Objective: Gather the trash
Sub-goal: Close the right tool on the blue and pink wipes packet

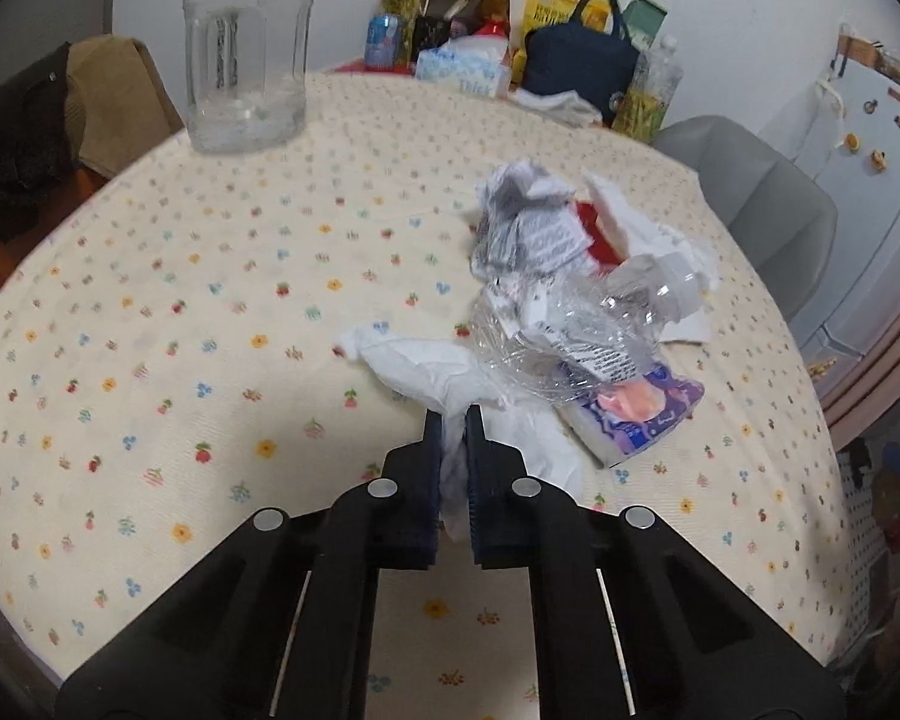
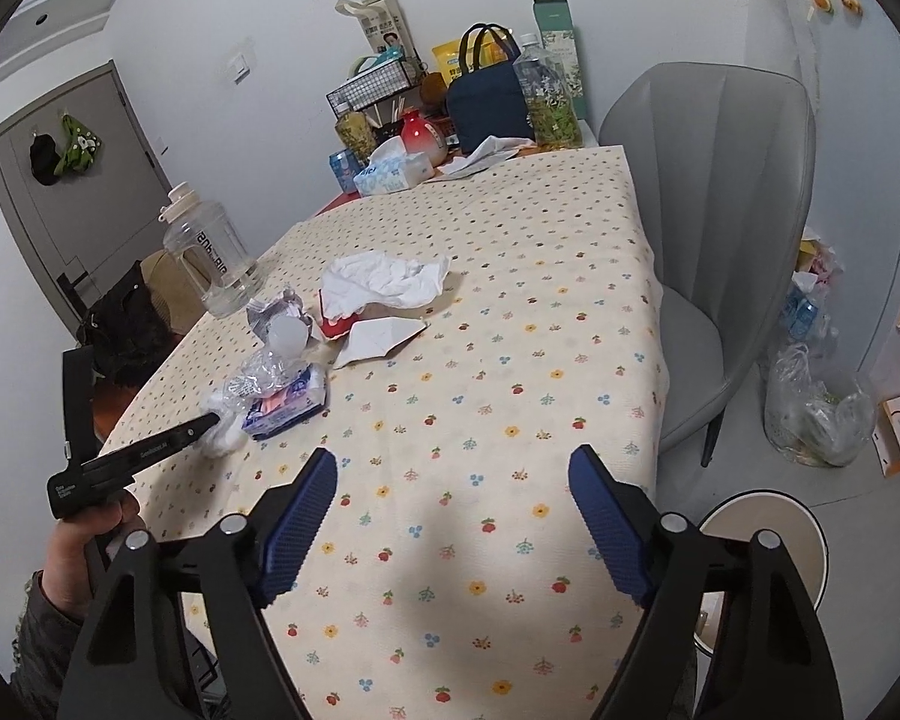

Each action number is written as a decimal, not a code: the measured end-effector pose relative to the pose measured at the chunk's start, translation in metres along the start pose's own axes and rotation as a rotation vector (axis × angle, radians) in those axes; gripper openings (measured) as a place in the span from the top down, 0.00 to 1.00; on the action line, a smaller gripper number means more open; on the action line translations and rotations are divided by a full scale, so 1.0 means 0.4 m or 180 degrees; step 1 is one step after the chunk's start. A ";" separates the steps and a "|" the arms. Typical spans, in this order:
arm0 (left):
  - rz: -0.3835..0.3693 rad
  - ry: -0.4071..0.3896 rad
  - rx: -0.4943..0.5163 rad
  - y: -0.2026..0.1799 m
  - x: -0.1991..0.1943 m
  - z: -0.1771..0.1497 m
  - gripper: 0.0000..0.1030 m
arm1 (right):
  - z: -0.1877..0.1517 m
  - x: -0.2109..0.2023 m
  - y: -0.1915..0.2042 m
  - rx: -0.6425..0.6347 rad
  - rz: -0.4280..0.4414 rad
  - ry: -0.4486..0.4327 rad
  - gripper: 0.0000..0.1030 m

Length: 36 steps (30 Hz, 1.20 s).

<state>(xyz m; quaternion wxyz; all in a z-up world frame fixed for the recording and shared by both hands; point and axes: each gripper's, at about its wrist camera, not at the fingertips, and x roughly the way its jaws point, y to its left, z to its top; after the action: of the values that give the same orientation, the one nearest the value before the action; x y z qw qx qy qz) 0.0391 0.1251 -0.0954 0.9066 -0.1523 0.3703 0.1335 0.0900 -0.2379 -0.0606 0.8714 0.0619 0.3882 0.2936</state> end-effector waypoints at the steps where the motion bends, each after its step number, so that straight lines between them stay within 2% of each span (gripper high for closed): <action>1: 0.0004 -0.0056 0.0006 -0.001 -0.014 -0.001 0.92 | 0.002 0.002 0.004 -0.0010 0.0016 0.0006 0.29; 5: -0.0061 -0.0285 -0.0030 0.011 -0.078 0.010 0.92 | 0.020 0.037 0.029 -0.0052 0.0095 0.0101 0.36; 10: -0.0092 -0.0447 -0.0107 0.040 -0.133 0.036 0.92 | 0.045 0.080 0.093 -0.0175 0.0260 0.0153 0.36; 14: -0.0079 -0.0471 -0.0174 0.069 -0.146 0.033 0.92 | 0.059 0.126 0.155 -0.0298 0.0391 0.0239 0.36; 20: -0.0042 -0.0484 -0.0272 0.110 -0.156 0.022 0.92 | 0.074 0.202 0.227 -0.0406 0.0489 0.0402 0.42; 25: -0.0036 -0.0503 -0.0331 0.137 -0.162 0.018 0.92 | 0.085 0.282 0.257 -0.0377 0.0442 0.0568 0.50; 29: -0.0037 -0.0496 -0.0360 0.153 -0.162 0.014 0.92 | 0.087 0.324 0.281 -0.0400 0.0397 0.0626 0.51; 31: -0.0056 -0.0493 -0.0370 0.157 -0.162 0.013 0.92 | 0.083 0.345 0.285 -0.0411 0.0369 0.0673 0.58; 33: -0.0075 -0.0506 -0.0365 0.158 -0.166 0.012 0.92 | 0.071 0.369 0.293 -0.0444 0.0284 0.0742 0.78; 34: -0.0088 -0.0513 -0.0359 0.159 -0.167 0.011 0.92 | 0.068 0.375 0.294 -0.0452 0.0252 0.0745 0.82; 35: -0.0101 -0.0514 -0.0364 0.161 -0.167 0.009 0.92 | 0.064 0.377 0.293 -0.0445 0.0219 0.0732 0.92; 36: -0.0116 -0.0510 -0.0374 0.163 -0.166 0.007 0.92 | 0.059 0.375 0.289 -0.0411 0.0211 0.0724 0.94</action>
<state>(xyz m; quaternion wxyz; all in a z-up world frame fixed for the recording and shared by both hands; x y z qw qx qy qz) -0.0281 0.1776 -0.0578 0.9251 -0.2008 0.2853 0.1502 0.1323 -0.0564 -0.1017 0.8137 -0.0152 0.4625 0.3518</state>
